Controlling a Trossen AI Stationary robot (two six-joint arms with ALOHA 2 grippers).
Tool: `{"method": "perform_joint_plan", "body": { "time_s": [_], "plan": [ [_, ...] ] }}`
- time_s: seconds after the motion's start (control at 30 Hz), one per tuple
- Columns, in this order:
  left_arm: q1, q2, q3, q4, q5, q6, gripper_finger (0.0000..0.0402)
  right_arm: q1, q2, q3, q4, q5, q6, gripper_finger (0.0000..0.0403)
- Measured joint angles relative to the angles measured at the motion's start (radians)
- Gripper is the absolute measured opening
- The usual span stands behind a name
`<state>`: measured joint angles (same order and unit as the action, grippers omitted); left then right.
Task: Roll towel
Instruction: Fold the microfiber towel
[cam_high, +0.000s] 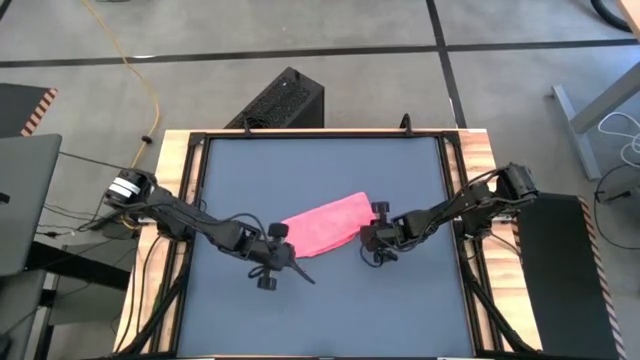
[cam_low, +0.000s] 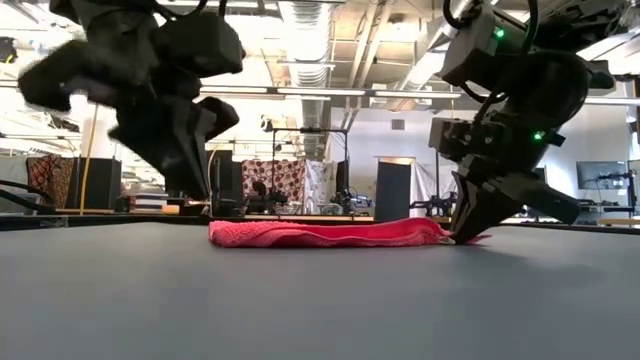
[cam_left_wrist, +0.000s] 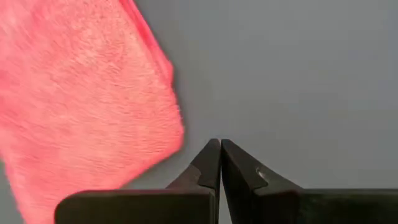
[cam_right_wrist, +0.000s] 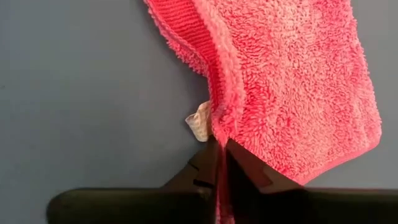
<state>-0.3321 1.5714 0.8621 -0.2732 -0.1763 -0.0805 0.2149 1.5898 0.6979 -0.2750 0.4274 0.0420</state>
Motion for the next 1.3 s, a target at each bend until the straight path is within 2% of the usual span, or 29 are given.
{"method": "perform_joint_plan", "body": {
  "time_s": [0.27,0.33,0.4,0.57,0.63,0.73,0.87,0.93,1.17,1.3],
  "plan": [
    [0.036,-0.018,0.000,-0.001,-0.249,0.118,0.0080,0.007,0.000,0.015,-0.048,0.000,0.006,0.0099],
    [0.075,-0.018,0.000,-0.028,-0.276,0.137,0.0097,0.007,-0.001,0.030,-0.082,-0.006,0.006,0.0105],
    [0.139,-0.011,-0.001,-0.048,-0.247,0.163,0.0108,0.007,0.000,0.044,-0.111,-0.010,0.006,0.0109],
    [0.276,0.004,-0.001,-0.039,-0.101,0.233,0.0114,0.008,0.000,0.075,-0.195,-0.019,0.015,0.0112],
    [0.306,0.007,0.000,-0.047,-0.090,0.229,0.0114,0.010,-0.004,0.081,-0.228,-0.020,0.040,0.0112],
    [0.352,0.007,0.000,-0.060,-0.094,0.085,0.0114,0.017,-0.009,0.081,-0.257,-0.035,0.070,0.0113],
    [0.417,0.007,-0.001,-0.126,0.034,-0.078,0.0114,0.036,-0.015,0.081,-0.267,-0.040,0.089,0.0113],
    [0.433,0.007,-0.001,-0.130,0.084,-0.108,0.0114,0.043,-0.016,0.081,-0.268,-0.040,0.089,0.0113],
    [0.454,0.033,-0.009,-0.120,0.090,-0.149,0.0115,0.066,-0.018,0.082,-0.275,-0.040,0.139,0.0113],
    [0.463,0.072,-0.033,-0.091,0.137,-0.146,0.0115,0.100,-0.018,0.083,-0.295,-0.040,0.157,0.0113]
  ]
}}
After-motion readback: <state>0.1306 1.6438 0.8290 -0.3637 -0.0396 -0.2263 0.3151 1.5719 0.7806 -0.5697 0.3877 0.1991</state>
